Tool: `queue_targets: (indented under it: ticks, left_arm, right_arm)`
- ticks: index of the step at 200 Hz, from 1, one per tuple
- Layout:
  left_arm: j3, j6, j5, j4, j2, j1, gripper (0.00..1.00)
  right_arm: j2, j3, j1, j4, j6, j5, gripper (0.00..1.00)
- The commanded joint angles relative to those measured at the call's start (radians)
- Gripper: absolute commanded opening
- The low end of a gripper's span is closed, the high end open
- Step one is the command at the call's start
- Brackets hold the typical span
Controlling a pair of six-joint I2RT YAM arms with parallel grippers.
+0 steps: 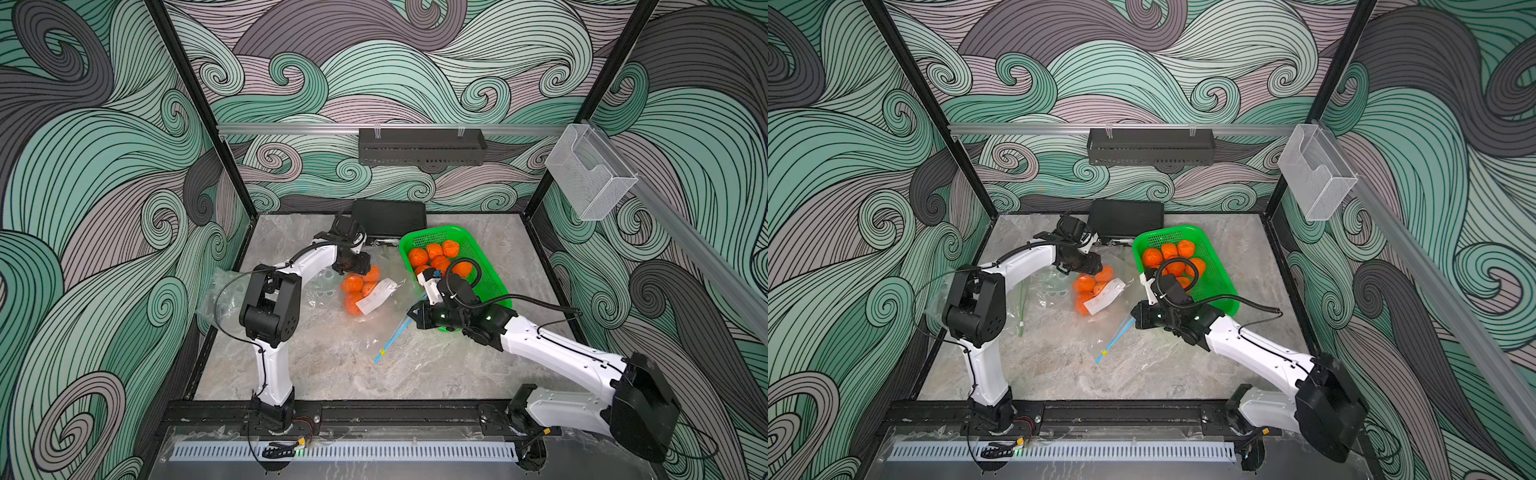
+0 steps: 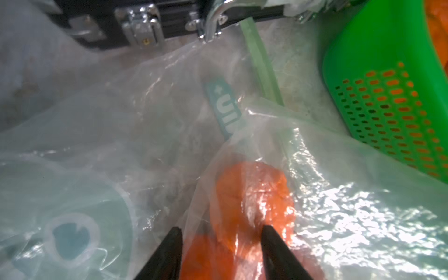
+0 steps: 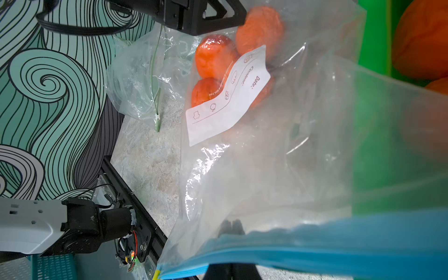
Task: Open the zip-top bag and take out the orange
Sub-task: Adjust the zipper food storage bag at the center of the board.
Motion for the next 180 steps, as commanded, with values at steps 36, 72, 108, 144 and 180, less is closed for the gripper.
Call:
queue_targets:
  ticks: [36,72,108,144,180]
  left_arm:
    - [-0.086,-0.093,0.124,0.048,-0.093,0.012,0.00]
    - [-0.136,-0.129,0.089,-0.010,-0.234,0.012,0.00]
    - [-0.185,-0.175,0.046,-0.094,-0.394,0.011,0.00]
    - [-0.252,-0.209,0.025,-0.163,-0.514,0.012,0.00]
    - [-0.321,-0.217,-0.094,-0.217,-0.566,0.012,0.00]
  right_arm:
    - [0.061,0.007,0.025,0.085,0.002,-0.036,0.06]
    - [0.088,0.014,0.048,0.104,0.002,-0.038,0.06]
    - [0.113,0.024,0.074,0.124,0.004,-0.037,0.06]
    - [0.160,0.016,0.100,0.150,0.008,-0.022,0.06]
    - [0.241,0.000,0.109,0.184,0.004,0.003,0.06]
